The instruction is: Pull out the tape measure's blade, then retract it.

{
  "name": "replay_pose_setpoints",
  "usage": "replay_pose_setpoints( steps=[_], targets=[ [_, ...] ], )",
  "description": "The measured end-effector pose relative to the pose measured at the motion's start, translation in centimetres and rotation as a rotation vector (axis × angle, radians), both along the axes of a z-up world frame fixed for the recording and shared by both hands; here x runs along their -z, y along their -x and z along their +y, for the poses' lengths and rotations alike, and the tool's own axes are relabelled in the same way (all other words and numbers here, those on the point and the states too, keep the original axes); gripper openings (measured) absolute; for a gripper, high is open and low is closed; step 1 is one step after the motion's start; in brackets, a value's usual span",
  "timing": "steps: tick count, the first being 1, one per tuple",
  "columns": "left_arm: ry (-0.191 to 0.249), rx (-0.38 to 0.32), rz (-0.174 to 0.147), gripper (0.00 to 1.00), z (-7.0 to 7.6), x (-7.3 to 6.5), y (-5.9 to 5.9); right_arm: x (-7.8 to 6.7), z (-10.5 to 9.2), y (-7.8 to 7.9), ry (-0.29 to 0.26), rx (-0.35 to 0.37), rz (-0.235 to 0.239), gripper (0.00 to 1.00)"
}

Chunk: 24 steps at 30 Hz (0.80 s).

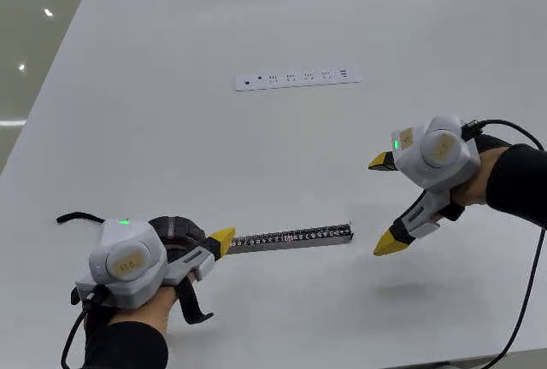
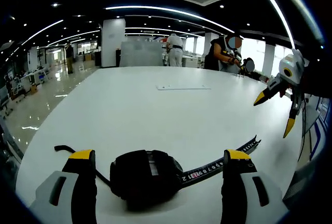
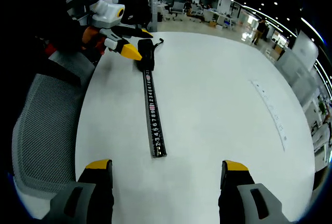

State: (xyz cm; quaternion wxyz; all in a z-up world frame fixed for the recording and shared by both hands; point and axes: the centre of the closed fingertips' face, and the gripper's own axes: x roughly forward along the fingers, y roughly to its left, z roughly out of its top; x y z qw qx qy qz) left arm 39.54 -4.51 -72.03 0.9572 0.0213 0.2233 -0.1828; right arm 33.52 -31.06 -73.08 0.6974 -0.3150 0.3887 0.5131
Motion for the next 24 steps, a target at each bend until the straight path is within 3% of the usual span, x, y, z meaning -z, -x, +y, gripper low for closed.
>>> replay_pose_setpoints(
  steps=[4, 10, 12, 17, 22, 24],
  targets=[
    [-0.006, 0.006, -0.026, 0.99, 0.0, -0.1, -0.1, 0.5, 0.4, -0.2, 0.012, -0.021, 0.005, 0.78],
    [0.014, 0.007, -0.027, 0.99, 0.1, 0.4, 0.0, 1.7, 1.2, -0.3, 0.026, -0.056, 0.025, 0.71],
    [0.007, 0.009, -0.052, 0.99, 0.2, 0.2, 0.0, 2.1, 1.3, -0.3, 0.032, -0.061, 0.034, 0.69],
    [-0.014, -0.013, -0.038, 0.99, 1.1, 0.9, 0.1, 3.3, 1.5, -0.3, 0.054, -0.090, 0.056, 0.64],
    [-0.020, -0.022, -0.024, 0.99, 1.3, 1.2, 0.2, 4.0, 1.6, -0.6, 0.061, -0.120, 0.041, 0.56],
    [-0.016, -0.020, -0.034, 0.99, 1.2, 1.1, 0.1, 4.3, 1.5, -0.6, 0.066, -0.130, 0.041, 0.48]
  ],
)
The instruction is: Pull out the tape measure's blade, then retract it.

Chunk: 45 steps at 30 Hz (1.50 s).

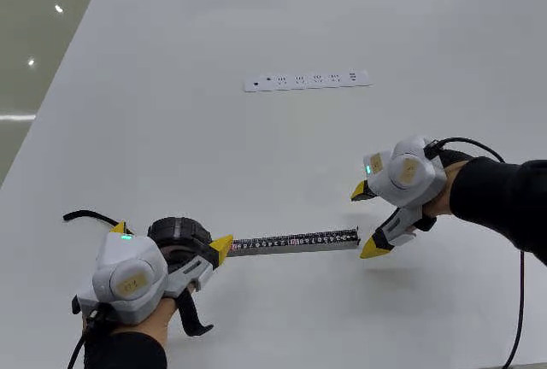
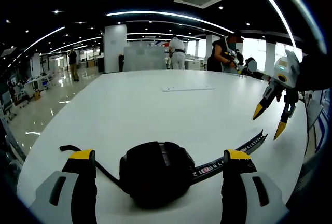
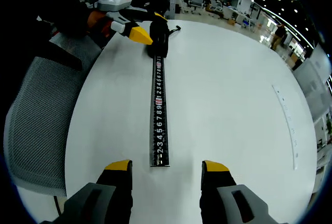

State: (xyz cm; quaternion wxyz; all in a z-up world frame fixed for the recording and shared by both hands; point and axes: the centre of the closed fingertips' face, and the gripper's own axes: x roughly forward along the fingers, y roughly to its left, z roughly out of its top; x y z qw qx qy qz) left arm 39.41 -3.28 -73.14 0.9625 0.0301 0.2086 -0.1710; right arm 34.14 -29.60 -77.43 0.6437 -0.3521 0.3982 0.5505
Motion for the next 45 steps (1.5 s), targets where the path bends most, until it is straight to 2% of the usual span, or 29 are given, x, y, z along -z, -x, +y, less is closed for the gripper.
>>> replay_pose_setpoints(
  steps=[1, 10, 13, 15, 17, 18, 22, 30, 32, 33, 36, 38, 39, 40, 43, 45],
  targets=[
    [-0.004, 0.001, -0.002, 0.99, 0.0, 0.0, 0.0, 0.3, 0.0, 0.0, 0.000, 0.012, 0.015, 0.47],
    [0.003, -0.002, 0.007, 0.99, 0.1, 0.1, 0.0, 1.2, -0.1, 0.1, 0.015, 0.015, 0.022, 0.43],
    [-0.003, -0.015, -0.007, 0.99, 0.4, 0.0, -0.1, 1.4, 0.0, 0.2, 0.019, 0.005, 0.029, 0.38],
    [-0.003, -0.016, -0.005, 0.99, 0.4, 0.0, -0.1, 1.4, 0.1, 0.2, 0.019, -0.003, 0.025, 0.35],
    [-0.002, -0.015, -0.004, 0.99, 0.3, 0.1, -0.1, 1.4, 0.2, 0.3, 0.014, -0.013, 0.025, 0.27],
    [-0.007, -0.017, -0.011, 0.99, 0.4, 0.0, -0.1, 1.4, 0.2, 0.3, 0.014, -0.015, 0.026, 0.26],
    [-0.005, -0.020, -0.005, 0.99, 0.4, 0.1, -0.2, 1.5, 0.3, 0.5, 0.014, -0.021, 0.032, 0.19],
    [-0.001, -0.025, -0.002, 0.99, 0.4, 0.1, -0.3, 2.0, 0.5, 0.8, 0.021, -0.021, 0.054, 0.14],
    [-0.008, -0.031, -0.008, 0.99, 0.6, 0.2, -0.4, 2.2, 0.3, 0.6, 0.022, -0.012, 0.046, 0.11],
    [-0.005, -0.036, 0.002, 0.99, 0.6, 0.4, -0.3, 2.1, 0.4, 0.6, 0.019, -0.001, 0.049, 0.11],
    [0.002, -0.039, 0.002, 0.99, 0.5, 0.4, -0.4, 2.1, 0.5, 0.7, 0.025, -0.015, 0.032, 0.11],
    [0.007, -0.042, 0.009, 0.99, 0.5, 0.5, -0.4, 2.1, 0.5, 0.7, 0.022, 0.007, 0.040, 0.11],
    [0.009, -0.044, 0.011, 0.99, 0.5, 0.5, -0.5, 2.1, 0.5, 0.6, 0.013, 0.051, 0.058, 0.11],
    [0.009, -0.046, 0.012, 0.99, 0.5, 0.5, -0.5, 2.2, 0.5, 0.5, 0.014, 0.064, 0.064, 0.10],
    [0.013, -0.046, 0.013, 0.98, 0.3, 0.5, -0.5, 2.3, 0.7, 0.6, 0.050, 0.051, 0.037, 0.10],
    [0.019, -0.045, 0.027, 0.94, 0.2, 0.7, -0.5, 2.3, 0.7, 0.6, 0.065, 0.050, 0.042, 0.10]
  ],
)
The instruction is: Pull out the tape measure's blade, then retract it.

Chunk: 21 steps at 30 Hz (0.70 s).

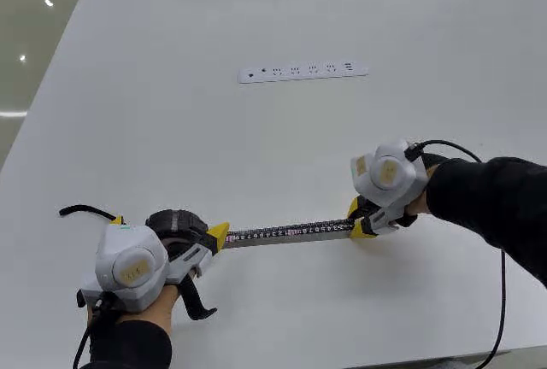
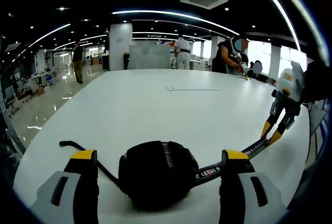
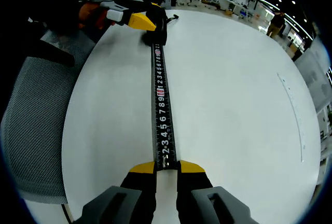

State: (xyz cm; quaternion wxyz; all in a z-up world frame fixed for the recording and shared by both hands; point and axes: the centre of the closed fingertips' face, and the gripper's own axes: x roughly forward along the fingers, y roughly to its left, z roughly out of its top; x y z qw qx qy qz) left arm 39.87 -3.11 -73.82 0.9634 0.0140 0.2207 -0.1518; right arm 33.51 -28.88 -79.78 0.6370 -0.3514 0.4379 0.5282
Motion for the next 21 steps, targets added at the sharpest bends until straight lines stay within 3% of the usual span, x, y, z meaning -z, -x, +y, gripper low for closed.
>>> replay_pose_setpoints(
  steps=[4, 6, 14, 17, 21],
  targets=[
    [-0.001, -0.016, 0.021, 0.84, -0.1, 0.5, 0.0, -0.2, -0.2, 0.0, -0.019, 0.066, 0.023, 0.09],
    [0.010, -0.024, 0.047, 0.82, -0.3, 1.0, 0.1, -0.2, -0.1, 0.0, -0.018, 0.069, 0.015, 0.09],
    [0.009, -0.051, 0.063, 0.70, -0.1, 1.0, -0.3, -0.2, 0.0, 0.0, -0.003, 0.095, 0.023, 0.09],
    [-0.020, -0.054, 0.070, 0.64, 0.3, 1.3, -0.3, -0.2, 0.0, 0.0, 0.006, 0.088, 0.023, 0.10],
    [-0.021, -0.066, 0.091, 0.63, 0.4, 1.4, -0.2, -0.2, 0.0, 0.0, 0.028, 0.082, 0.026, 0.10]
  ],
)
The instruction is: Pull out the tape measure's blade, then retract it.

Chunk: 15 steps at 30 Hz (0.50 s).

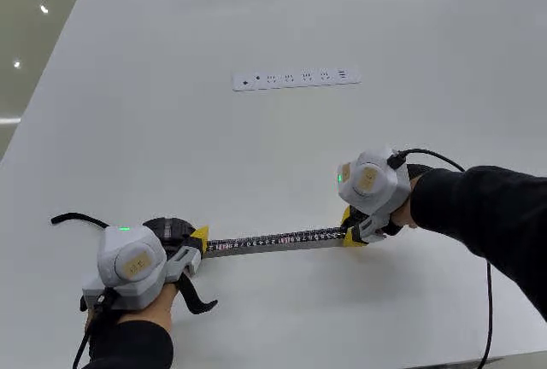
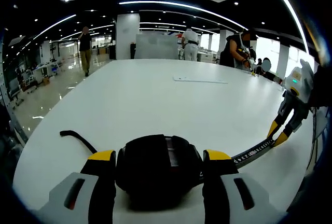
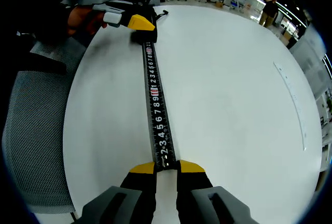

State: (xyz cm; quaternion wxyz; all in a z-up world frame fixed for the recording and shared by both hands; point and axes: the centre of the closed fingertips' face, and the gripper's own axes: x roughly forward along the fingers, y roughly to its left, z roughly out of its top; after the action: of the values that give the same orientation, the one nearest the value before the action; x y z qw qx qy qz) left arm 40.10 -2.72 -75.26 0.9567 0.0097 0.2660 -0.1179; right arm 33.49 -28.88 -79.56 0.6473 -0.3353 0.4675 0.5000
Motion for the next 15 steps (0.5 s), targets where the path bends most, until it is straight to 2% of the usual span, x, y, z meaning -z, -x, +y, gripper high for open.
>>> replay_pose_setpoints(
  steps=[2, 3, 5, 7, 10, 15],
  targets=[
    [-0.021, 0.003, 0.006, 0.63, -0.07, 0.14, -0.01, 0.01, -0.03, -0.03, 0.011, 0.025, 0.009, 0.09],
    [-0.057, 0.015, 0.016, 0.63, -0.03, 0.36, 0.14, 0.03, 0.01, -0.09, 0.018, 0.013, 0.014, 0.09],
    [-0.047, 0.003, 0.024, 0.63, -0.01, 0.33, 0.12, 0.05, -0.04, 0.04, 0.034, -0.024, 0.007, 0.09],
    [-0.034, -0.009, 0.040, 0.63, 0.11, 0.37, 0.22, 0.04, -0.07, -0.03, 0.033, -0.010, 0.015, 0.09],
    [-0.036, -0.006, 0.039, 0.63, 0.10, 0.46, 0.22, 0.06, -0.16, -0.08, 0.014, 0.074, 0.053, 0.08],
    [-0.024, -0.002, 0.046, 0.63, 0.12, 0.53, 0.25, 0.03, -0.15, -0.05, 0.005, 0.060, 0.053, 0.08]
  ],
)
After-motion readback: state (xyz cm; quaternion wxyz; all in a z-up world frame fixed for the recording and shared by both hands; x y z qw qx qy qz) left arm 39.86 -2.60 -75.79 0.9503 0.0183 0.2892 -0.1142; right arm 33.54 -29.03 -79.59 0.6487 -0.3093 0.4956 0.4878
